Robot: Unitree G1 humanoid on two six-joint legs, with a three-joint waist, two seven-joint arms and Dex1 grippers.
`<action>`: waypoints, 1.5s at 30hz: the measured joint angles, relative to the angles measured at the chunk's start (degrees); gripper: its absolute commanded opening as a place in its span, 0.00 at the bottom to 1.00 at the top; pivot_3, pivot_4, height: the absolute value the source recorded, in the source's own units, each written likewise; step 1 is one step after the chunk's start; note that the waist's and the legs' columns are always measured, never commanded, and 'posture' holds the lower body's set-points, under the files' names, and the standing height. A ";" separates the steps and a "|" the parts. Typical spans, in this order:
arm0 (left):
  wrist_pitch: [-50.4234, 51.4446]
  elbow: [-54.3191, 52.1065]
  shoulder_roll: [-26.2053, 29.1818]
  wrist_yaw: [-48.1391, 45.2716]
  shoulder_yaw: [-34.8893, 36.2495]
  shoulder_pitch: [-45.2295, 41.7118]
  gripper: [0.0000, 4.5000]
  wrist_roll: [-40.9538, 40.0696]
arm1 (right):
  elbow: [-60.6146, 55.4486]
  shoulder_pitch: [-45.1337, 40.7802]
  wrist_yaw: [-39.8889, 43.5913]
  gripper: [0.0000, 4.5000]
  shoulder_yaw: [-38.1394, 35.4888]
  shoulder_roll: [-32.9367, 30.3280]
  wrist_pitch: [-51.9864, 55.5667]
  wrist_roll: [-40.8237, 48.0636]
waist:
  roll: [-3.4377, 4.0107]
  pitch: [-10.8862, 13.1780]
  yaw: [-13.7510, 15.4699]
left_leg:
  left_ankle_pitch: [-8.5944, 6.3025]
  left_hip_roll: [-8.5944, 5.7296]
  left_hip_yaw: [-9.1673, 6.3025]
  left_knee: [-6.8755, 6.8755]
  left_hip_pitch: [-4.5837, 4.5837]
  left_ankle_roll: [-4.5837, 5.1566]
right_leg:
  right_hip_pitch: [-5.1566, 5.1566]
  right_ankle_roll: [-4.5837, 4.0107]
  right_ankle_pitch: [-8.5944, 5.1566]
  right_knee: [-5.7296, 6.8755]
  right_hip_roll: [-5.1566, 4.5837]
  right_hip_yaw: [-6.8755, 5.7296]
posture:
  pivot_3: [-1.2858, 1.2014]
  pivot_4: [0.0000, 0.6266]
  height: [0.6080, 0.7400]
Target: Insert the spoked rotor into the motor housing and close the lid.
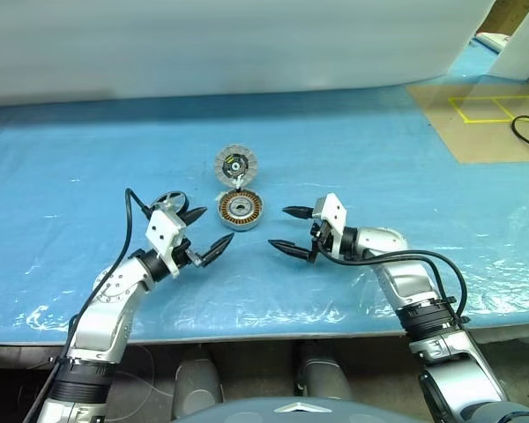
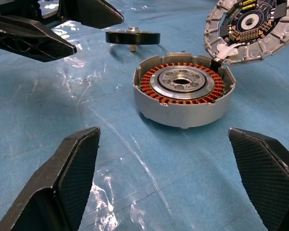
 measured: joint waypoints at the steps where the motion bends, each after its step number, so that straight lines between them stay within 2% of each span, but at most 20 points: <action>1: 0.00 -0.01 0.00 0.01 0.00 0.06 1.00 0.00 | 0.00 0.00 0.00 1.00 0.00 0.00 0.00 0.00 | 0.00 0.00 0.00 | 0.00 0.00 0.00 0.00 0.00 0.00 | 0.00 0.00 0.00 0.00 0.00 0.00 | 0.52 0.24 1.00; 6: 0.00 -0.04 0.02 0.08 0.02 0.40 1.00 0.02 | 0.00 -1.47 -0.74 1.00 0.05 0.75 0.16 -0.24 | 0.01 0.01 -0.19 | 0.00 0.00 0.00 0.00 0.00 0.00 | -0.02 0.00 0.00 0.02 0.00 0.01 | 0.52 0.24 1.00; 11: -0.06 -0.06 0.02 0.25 0.13 0.69 1.00 0.03 | 0.13 -9.40 -1.34 1.00 1.09 2.07 0.23 -1.69 | 0.01 0.01 -0.19 | 0.02 0.01 0.00 0.00 0.03 -0.03 | -0.03 0.00 0.00 0.08 0.01 0.01 | 0.52 0.24 1.00; 15: -0.43 -0.18 0.13 0.59 0.95 1.08 1.00 0.01 | 2.43 -18.32 0.10 1.00 6.79 3.47 2.91 -5.37 | 0.01 0.01 -0.30 | 0.05 0.01 0.01 -0.01 -0.01 -0.09 | -0.08 0.00 0.00 0.09 0.02 0.00 | 0.52 0.24 1.00; 24: -0.48 -1.91 1.10 1.37 3.40 4.81 1.00 -0.06 | 18.77 -35.09 7.10 1.00 18.51 6.00 6.86 -15.77 | -0.03 0.07 -0.21 | 0.07 0.03 0.01 0.00 -0.06 -0.12 | -0.11 -0.04 -0.02 0.12 0.01 -0.05 | 0.52 0.24 1.00; 29: -0.59 -2.43 0.93 2.15 3.44 5.34 1.00 -0.02 | 27.33 -42.35 10.41 1.00 20.69 7.79 5.50 -19.48 | -0.03 0.09 -0.22 | 0.04 0.07 0.01 0.02 -0.06 -0.07 | -0.12 -0.10 -0.05 0.17 0.02 -0.06 | 0.52 0.24 1.00; 36: -1.19 -2.43 0.87 2.68 3.44 5.53 1.00 0.00 | 30.53 -44.86 15.51 1.00 24.61 7.93 2.66 -24.70 | -0.03 0.09 -0.16 | 0.04 0.09 0.01 0.02 -0.07 -0.06 | -0.13 -0.13 -0.06 0.18 0.03 -0.09 | 0.52 0.24 1.00; 45: -1.61 -2.43 0.88 2.86 3.44 5.55 1.00 0.00 | 25.70 -42.62 17.87 1.00 26.51 7.76 2.78 -28.21 | -0.04 0.09 -0.12 | 0.04 0.11 0.01 0.07 -0.05 -0.04 | -0.12 -0.13 -0.06 0.25 0.03 -0.09 | 0.52 0.24 1.00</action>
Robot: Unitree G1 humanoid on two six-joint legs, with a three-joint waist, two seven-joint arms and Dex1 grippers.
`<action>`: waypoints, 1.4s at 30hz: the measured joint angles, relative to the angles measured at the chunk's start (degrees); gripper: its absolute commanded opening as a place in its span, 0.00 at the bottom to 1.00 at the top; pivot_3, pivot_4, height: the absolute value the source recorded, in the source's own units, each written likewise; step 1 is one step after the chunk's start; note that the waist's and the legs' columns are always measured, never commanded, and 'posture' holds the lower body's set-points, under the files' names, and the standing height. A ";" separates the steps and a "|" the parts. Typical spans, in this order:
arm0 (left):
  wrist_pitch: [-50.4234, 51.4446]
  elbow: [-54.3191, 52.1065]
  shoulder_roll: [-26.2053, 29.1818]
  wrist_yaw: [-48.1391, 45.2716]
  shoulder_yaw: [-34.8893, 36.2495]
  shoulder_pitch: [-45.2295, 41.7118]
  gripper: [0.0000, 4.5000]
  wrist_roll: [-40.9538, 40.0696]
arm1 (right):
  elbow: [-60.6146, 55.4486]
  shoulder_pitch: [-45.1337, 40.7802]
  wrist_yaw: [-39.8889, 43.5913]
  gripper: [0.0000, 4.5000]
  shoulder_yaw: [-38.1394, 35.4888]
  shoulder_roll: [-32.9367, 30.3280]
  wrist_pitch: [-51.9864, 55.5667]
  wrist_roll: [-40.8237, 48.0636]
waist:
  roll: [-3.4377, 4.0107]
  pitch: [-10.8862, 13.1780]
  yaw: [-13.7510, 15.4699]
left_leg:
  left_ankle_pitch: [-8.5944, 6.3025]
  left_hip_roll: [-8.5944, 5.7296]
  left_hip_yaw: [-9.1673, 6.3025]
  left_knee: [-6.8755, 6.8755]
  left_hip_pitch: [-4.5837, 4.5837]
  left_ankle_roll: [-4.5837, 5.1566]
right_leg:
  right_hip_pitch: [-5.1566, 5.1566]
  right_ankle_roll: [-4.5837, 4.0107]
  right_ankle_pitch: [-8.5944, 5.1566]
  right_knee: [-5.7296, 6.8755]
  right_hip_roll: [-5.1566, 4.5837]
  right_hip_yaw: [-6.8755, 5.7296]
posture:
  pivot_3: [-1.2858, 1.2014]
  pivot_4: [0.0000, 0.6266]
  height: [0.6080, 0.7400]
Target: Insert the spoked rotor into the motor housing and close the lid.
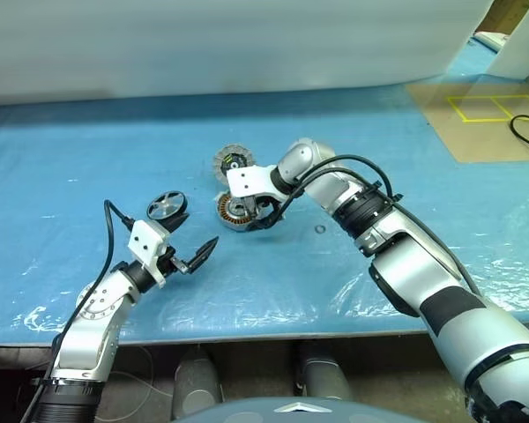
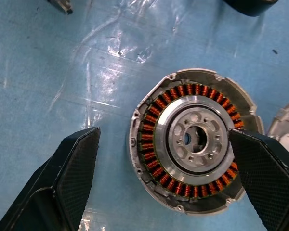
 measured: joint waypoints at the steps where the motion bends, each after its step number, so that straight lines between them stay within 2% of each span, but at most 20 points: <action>1: -0.02 0.01 0.00 0.00 0.00 0.00 1.00 0.00 | -0.04 0.54 0.03 1.00 0.32 -0.01 0.11 -0.35 | 0.00 0.00 0.00 | 0.00 0.00 0.00 0.00 -0.01 0.00 | 0.00 0.00 0.00 0.00 0.00 0.00 | 0.52 0.24 1.00; 18: -0.01 -0.04 -0.12 0.72 -0.03 0.02 1.00 0.04 | 1.09 2.78 -4.01 1.00 1.41 2.00 -1.87 -5.59 | 0.00 0.00 -0.05 | 0.00 0.00 0.00 0.03 0.02 -0.01 | 0.01 0.00 0.00 0.05 0.00 0.01 | 0.52 0.24 1.00; 21: 0.32 -0.68 -0.11 1.17 -0.04 0.01 1.00 0.04 | 2.10 2.57 -4.70 0.86 1.42 2.47 -2.88 -6.15 | 0.00 0.00 -0.07 | 0.00 0.00 0.00 0.04 0.05 -0.01 | 0.02 0.00 0.00 0.06 0.00 0.01 | 0.52 0.24 1.00; 26: 1.10 -2.05 -0.09 1.62 -0.05 -0.03 1.00 0.02 | 2.89 1.73 -5.37 0.52 1.37 2.79 -3.76 -7.01 | 0.00 0.00 -0.06 | 0.00 0.00 0.00 0.05 0.04 -0.01 | 0.03 0.00 0.00 0.06 0.00 0.01 | 0.52 0.24 1.00; 27: 1.29 -2.05 -0.07 1.72 -0.05 -0.03 1.00 0.02 | 2.89 1.48 -5.08 0.48 1.36 2.78 -3.78 -7.05 | -0.01 -0.01 -0.06 | 0.00 0.00 0.00 0.05 0.04 -0.01 | 0.04 0.00 0.00 0.06 0.00 0.01 | 0.52 0.24 1.00; 35: 1.64 -1.99 -0.11 1.65 -0.15 -0.29 1.00 0.03 | 1.10 1.46 -3.23 0.47 1.45 2.45 -2.46 -7.67 | -0.01 -0.01 -0.08 | 0.02 0.02 0.00 0.05 0.01 -0.01 | 0.03 -0.01 0.00 0.06 0.01 0.00 | 0.52 0.24 1.00; 42: -0.04 -1.25 -0.12 1.12 -0.09 0.77 1.00 0.04 | -13.89 8.52 1.19 0.47 1.59 -1.50 3.24 -7.76 | -0.05 -0.03 0.11 | 0.06 0.03 -0.01 0.03 0.04 -0.03 | 0.08 0.00 0.00 0.06 0.01 -0.05 | 0.52 0.24 1.00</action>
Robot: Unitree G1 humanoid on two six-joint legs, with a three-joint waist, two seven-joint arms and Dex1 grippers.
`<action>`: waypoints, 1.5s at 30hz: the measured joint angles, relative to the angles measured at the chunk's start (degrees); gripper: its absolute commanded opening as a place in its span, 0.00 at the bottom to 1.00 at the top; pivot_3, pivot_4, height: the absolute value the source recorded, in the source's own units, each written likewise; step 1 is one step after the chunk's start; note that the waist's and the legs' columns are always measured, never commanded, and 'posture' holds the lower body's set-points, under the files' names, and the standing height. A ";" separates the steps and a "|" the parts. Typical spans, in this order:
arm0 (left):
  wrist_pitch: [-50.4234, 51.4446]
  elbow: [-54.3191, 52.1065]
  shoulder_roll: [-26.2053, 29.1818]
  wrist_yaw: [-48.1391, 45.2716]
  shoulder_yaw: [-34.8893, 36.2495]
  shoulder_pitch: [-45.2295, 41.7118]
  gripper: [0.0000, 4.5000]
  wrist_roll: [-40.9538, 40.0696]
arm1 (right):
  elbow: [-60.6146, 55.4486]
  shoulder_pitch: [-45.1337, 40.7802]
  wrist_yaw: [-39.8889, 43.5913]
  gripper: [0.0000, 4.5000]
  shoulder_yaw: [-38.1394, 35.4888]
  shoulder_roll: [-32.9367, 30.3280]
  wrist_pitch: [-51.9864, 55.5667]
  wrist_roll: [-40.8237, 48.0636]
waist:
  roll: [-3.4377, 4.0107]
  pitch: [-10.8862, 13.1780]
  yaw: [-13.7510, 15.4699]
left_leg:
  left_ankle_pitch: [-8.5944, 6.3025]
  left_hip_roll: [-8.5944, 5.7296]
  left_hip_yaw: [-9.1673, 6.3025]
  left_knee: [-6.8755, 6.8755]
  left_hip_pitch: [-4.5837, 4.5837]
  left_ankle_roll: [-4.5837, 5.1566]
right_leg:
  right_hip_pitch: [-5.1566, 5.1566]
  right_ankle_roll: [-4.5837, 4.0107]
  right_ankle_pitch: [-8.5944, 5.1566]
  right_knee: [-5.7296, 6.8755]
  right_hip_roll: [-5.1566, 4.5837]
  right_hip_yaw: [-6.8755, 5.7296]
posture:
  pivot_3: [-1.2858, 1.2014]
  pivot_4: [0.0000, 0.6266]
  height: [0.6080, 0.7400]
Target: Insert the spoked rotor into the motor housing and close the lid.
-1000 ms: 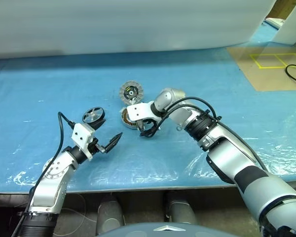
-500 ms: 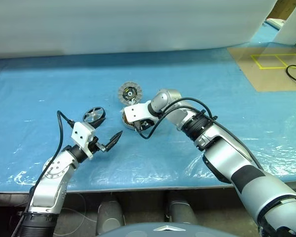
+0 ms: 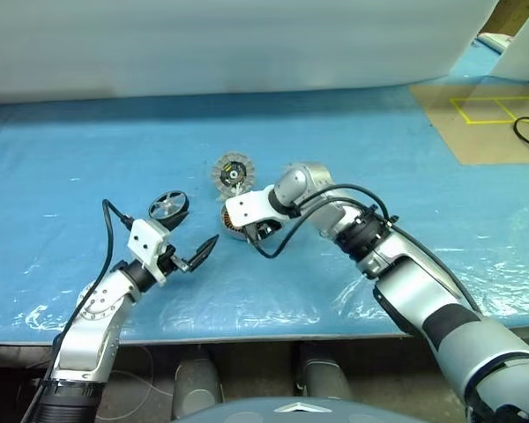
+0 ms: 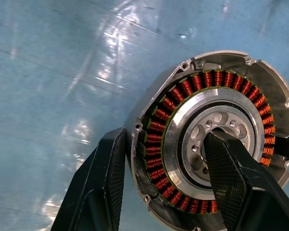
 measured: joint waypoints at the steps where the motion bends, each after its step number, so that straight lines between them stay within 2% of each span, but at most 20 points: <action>1: -0.15 -0.01 0.00 -0.20 0.00 0.35 1.00 -0.02 | -2.10 1.16 0.17 0.47 0.03 -0.35 1.15 -0.01 | -0.02 -0.01 0.00 | -0.02 0.01 0.00 0.00 0.04 -0.02 | 0.03 0.00 0.00 0.00 0.00 0.00 | 0.52 0.24 1.00; 10: -0.50 -5.70 2.20 -3.03 0.00 9.08 1.00 -0.32 | -17.34 9.51 1.24 0.47 0.55 -3.72 10.51 -0.13 | -0.09 -0.07 -0.05 | -0.14 0.00 0.02 -0.02 0.55 0.10 | 0.42 0.01 -0.02 -0.03 -0.01 0.10 | 0.52 0.24 1.00; 15: -0.31 -8.68 2.68 -3.57 0.08 12.74 1.00 -0.86 | -20.33 10.44 2.29 0.47 1.31 -4.77 13.05 -0.11 | -0.08 -0.09 -0.04 | -0.14 0.00 0.02 -0.03 0.64 0.11 | 0.48 0.01 -0.02 0.00 0.00 0.11 | 0.52 0.24 1.00; 21: 0.16 -9.34 2.54 -2.84 0.06 12.54 1.00 -0.98 | -20.87 10.70 2.28 0.47 1.84 -4.80 13.19 -0.11 | -0.09 -0.18 -0.16 | -0.14 0.00 0.04 -0.05 0.70 0.10 | 0.51 0.01 -0.02 -0.02 0.01 0.14 | 0.52 0.24 1.00; 23: 0.25 -9.37 2.53 -2.66 0.04 12.37 1.00 -0.98 | -20.71 10.67 2.28 0.64 1.90 -4.71 13.13 -0.11 | -0.10 -0.22 -0.17 | -0.14 0.00 0.04 -0.06 0.70 0.10 | 0.51 0.01 -0.02 -0.03 0.01 0.14 | 0.52 0.24 1.00; 25: 0.58 -9.37 2.53 -2.58 -0.09 12.14 1.00 -0.95 | -20.64 11.00 2.50 0.75 2.45 -4.39 12.89 0.41 | -0.11 -0.23 -0.17 | -0.14 0.00 0.05 -0.07 0.70 0.10 | 0.50 0.01 -0.02 -0.03 0.01 0.15 | 0.52 0.24 1.00; 28: 0.80 -9.34 2.53 -2.53 -0.35 11.45 1.00 -0.90 | -20.42 11.39 2.74 0.98 2.04 -4.06 13.32 1.73 | -0.17 -0.27 -0.34 | -0.15 0.00 0.06 -0.07 0.87 0.10 | 0.59 0.01 -0.02 0.01 0.03 0.18 | 0.52 0.24 1.00; 32: 1.30 -9.29 2.42 -2.45 -1.38 8.83 1.00 -0.85 | -20.24 11.81 3.50 0.98 -0.14 -3.97 16.98 5.10 | -0.16 -0.26 -0.31 | -0.15 -0.01 0.06 -0.09 0.95 0.11 | 0.57 0.00 -0.02 0.13 0.02 0.19 | 0.52 0.24 1.00; 38: 2.16 -7.76 2.38 -3.02 -2.13 6.29 1.00 -0.87 | -21.24 13.98 6.48 0.98 -6.88 -7.16 22.42 15.68 | -0.15 -0.25 -0.03 | -0.14 -0.03 0.08 -0.09 0.72 0.10 | 0.47 -0.01 -0.01 -0.04 0.01 0.17 | 0.52 0.24 1.00; 40: 2.34 -6.74 2.40 -3.47 -2.56 5.15 1.00 -0.89 | -21.81 14.31 6.46 0.98 -10.47 -7.44 24.52 20.26 | -0.14 -0.25 -0.03 | -0.06 -0.03 0.08 -0.07 0.43 0.00 | 0.20 -0.01 0.00 -0.03 0.02 0.17 | 0.52 0.24 1.00; 45: 2.62 -5.49 2.40 -4.56 -3.44 2.98 1.00 -1.00 | -24.09 14.43 4.54 0.98 -20.00 -7.89 27.54 29.63 | -0.14 -0.25 0.00 | -0.06 -0.02 0.08 -0.08 0.39 0.00 | 0.16 -0.02 0.00 -0.03 0.02 0.15 | 0.52 0.24 1.00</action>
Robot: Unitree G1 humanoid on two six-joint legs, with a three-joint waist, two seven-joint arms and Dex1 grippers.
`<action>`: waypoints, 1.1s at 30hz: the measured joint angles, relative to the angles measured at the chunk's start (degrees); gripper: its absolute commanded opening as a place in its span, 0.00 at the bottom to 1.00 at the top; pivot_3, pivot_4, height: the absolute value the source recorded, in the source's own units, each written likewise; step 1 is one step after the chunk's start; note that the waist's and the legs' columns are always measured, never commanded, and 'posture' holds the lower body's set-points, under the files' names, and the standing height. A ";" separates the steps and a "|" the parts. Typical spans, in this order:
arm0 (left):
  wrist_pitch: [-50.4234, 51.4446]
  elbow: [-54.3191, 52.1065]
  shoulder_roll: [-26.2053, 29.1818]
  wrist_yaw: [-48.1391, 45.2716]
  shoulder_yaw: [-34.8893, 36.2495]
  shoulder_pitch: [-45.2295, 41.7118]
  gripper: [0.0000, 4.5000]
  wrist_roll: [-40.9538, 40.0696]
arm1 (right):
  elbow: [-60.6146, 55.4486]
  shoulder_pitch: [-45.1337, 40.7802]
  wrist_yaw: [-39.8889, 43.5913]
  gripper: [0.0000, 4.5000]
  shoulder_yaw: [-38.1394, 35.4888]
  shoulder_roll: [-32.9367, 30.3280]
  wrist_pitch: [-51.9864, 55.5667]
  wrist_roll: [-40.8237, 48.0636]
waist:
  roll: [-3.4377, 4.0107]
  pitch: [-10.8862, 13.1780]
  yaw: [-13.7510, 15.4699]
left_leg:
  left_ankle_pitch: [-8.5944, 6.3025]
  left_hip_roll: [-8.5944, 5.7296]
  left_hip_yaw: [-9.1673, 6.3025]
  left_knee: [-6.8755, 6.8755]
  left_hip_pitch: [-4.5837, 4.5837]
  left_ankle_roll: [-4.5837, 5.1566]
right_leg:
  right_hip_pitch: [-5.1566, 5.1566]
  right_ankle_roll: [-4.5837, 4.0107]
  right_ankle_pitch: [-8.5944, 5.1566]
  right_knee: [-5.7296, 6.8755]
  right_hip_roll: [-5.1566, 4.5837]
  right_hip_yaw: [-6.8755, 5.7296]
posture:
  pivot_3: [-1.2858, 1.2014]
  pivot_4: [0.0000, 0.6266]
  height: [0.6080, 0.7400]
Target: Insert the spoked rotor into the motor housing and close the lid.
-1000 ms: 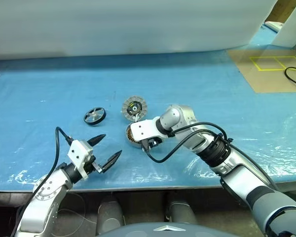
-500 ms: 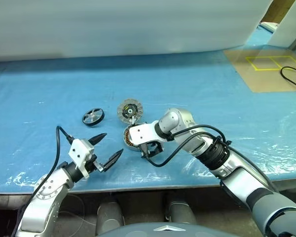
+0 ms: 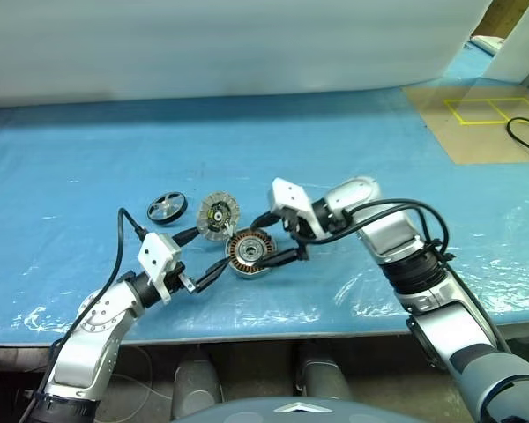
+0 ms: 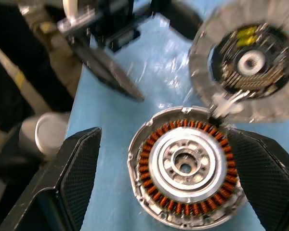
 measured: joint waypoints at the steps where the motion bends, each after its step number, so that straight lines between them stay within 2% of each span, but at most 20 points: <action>1: 0.04 0.17 0.02 -0.27 -0.07 -0.21 1.00 -0.03 | -0.42 0.24 -0.31 0.98 -0.89 -0.36 0.86 1.30 | 0.00 0.00 0.05 | 0.00 0.00 0.00 0.00 0.02 0.00 | 0.02 0.00 0.00 0.00 0.00 0.00 | 0.52 0.24 1.00; 7: 0.77 0.62 0.06 -1.19 -0.38 -1.45 1.00 -0.20 | -2.04 2.67 -7.39 0.98 -7.66 -0.22 3.90 7.76 | 0.01 0.01 0.12 | 0.01 -0.01 0.00 0.01 0.04 -0.02 | 0.03 0.00 0.00 0.03 -0.01 0.01 | 0.52 0.24 1.00; 14: 1.49 0.72 0.11 -2.30 -0.37 -1.88 1.00 -0.53 | 2.14 10.25 -18.16 0.98 -11.46 -2.78 -3.70 6.49 | 0.01 0.01 0.30 | 0.06 -0.04 0.00 0.01 -0.06 -0.11 | 0.03 0.01 0.00 -0.08 -0.04 -0.01 | 0.52 0.24 1.00; 21: 1.75 1.46 0.09 -3.35 -0.39 -1.97 1.00 -0.68 | 6.32 17.02 -25.23 0.98 -13.89 -4.01 -11.59 5.66 | 0.03 0.02 0.05 | 0.04 -0.04 0.00 0.01 -0.05 -0.08 | 0.01 0.01 0.00 -0.06 -0.03 0.00 | 0.52 0.24 1.00; 33: 1.74 2.52 0.01 -4.12 -0.48 -2.39 1.00 -0.64 | 12.51 21.75 -28.23 0.98 -16.66 -6.19 -22.73 5.08 | 0.04 0.02 0.12 | -0.01 -0.04 0.00 0.01 -0.10 0.02 | 0.00 0.01 0.00 -0.12 -0.04 -0.02 | 0.52 0.24 1.00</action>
